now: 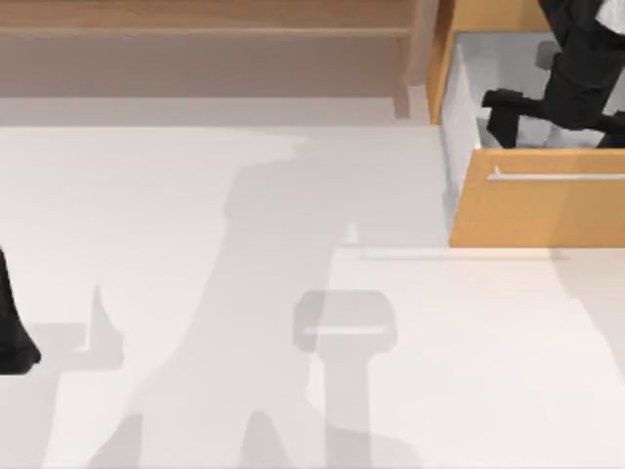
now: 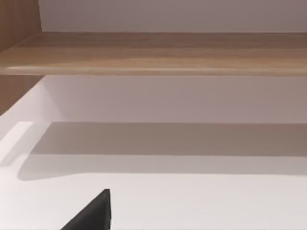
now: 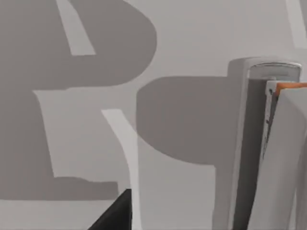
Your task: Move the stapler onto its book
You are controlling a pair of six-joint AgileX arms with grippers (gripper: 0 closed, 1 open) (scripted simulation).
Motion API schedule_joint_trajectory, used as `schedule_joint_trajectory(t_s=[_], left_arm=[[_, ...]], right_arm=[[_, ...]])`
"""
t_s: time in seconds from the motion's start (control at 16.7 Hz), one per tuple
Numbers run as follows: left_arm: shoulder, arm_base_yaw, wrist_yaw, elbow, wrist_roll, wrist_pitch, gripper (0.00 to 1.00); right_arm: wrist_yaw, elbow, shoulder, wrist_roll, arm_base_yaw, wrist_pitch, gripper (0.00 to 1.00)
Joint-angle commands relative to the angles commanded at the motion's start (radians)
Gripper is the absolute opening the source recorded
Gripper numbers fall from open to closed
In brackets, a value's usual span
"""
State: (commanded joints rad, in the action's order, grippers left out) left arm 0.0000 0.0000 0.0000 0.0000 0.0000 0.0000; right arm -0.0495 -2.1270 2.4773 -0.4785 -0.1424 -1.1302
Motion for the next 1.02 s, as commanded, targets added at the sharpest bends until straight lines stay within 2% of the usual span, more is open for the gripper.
schedule_joint_trajectory(t_s=[0.54, 1.02], left_arm=[[0.0, 0.0, 0.0, 0.0, 0.0, 0.0, 1.0], [0.0, 0.0, 0.0, 0.0, 0.0, 0.0, 1.0]], right_arm=[[0.0, 0.0, 0.0, 0.0, 0.0, 0.0, 0.02], [0.0, 0.0, 0.0, 0.0, 0.0, 0.0, 0.0]])
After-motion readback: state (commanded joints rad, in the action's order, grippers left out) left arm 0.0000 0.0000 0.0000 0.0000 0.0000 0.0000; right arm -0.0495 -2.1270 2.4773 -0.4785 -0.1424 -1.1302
